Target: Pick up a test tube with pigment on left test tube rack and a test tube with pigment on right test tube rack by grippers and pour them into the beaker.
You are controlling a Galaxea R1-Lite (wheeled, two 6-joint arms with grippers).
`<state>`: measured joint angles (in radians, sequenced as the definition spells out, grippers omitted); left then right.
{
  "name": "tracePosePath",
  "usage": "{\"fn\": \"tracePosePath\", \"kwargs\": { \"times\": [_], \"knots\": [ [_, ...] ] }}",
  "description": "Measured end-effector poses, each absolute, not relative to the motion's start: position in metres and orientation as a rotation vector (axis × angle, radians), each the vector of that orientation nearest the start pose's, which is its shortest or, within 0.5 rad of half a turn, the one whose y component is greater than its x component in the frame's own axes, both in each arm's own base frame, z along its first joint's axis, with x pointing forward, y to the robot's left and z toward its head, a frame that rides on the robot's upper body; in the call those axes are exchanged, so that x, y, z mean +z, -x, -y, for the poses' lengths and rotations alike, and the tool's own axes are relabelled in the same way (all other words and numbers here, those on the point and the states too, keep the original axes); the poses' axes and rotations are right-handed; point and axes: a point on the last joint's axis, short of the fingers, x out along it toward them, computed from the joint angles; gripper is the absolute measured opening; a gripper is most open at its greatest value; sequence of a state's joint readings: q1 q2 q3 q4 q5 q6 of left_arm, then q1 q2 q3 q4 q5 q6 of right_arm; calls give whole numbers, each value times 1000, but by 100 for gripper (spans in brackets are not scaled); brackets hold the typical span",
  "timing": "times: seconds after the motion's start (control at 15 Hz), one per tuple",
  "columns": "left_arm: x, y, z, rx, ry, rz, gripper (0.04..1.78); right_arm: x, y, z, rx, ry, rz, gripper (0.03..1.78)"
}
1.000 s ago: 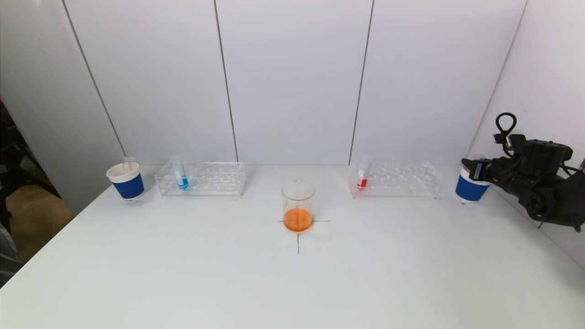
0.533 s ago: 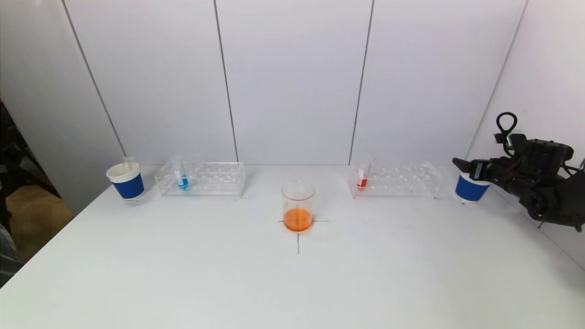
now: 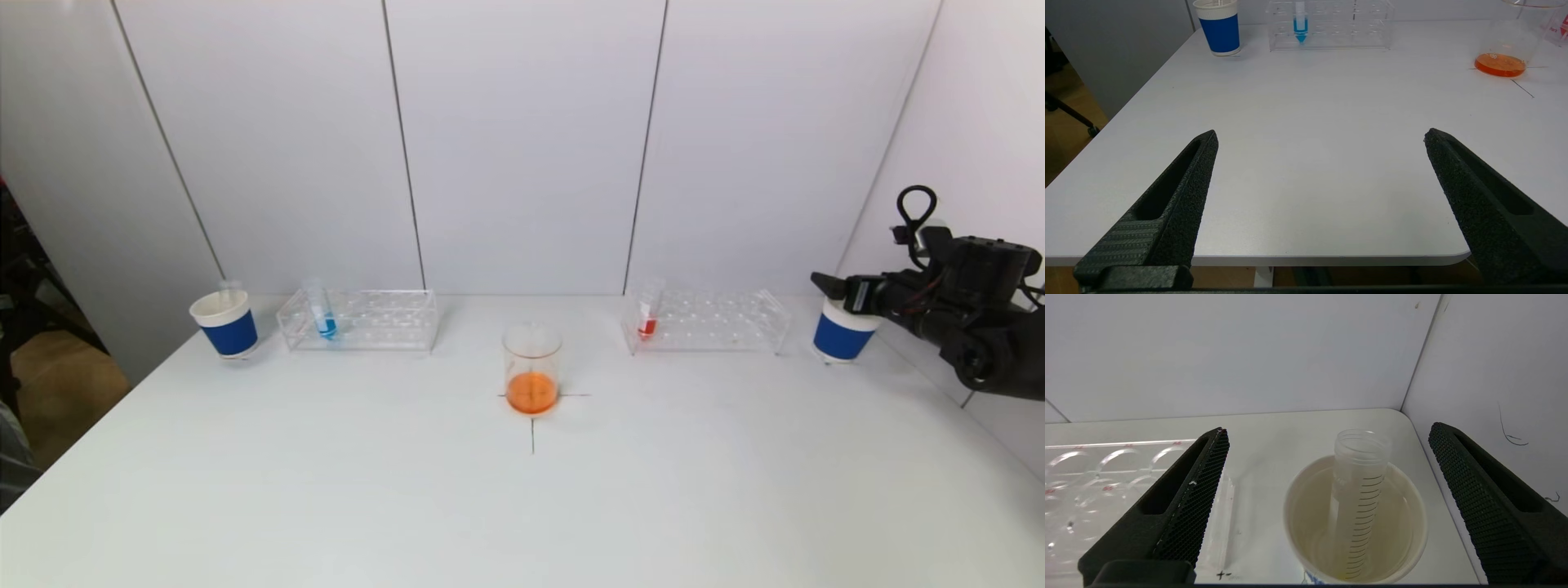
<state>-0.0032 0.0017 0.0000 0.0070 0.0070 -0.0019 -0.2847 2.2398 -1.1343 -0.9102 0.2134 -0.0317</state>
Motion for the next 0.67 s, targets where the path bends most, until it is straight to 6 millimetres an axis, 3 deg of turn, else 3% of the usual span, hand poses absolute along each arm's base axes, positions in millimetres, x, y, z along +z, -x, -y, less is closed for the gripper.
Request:
{"fn": "tracePosePath", "kwargs": {
  "times": [0.33,0.67],
  "knots": [
    [75,23,0,4,2,-9,176,118,-367,87,-35,-10,-202,178],
    [75,23,0,4,3,-8,176,139,-280,47,25,1,-150,178]
  ]
}}
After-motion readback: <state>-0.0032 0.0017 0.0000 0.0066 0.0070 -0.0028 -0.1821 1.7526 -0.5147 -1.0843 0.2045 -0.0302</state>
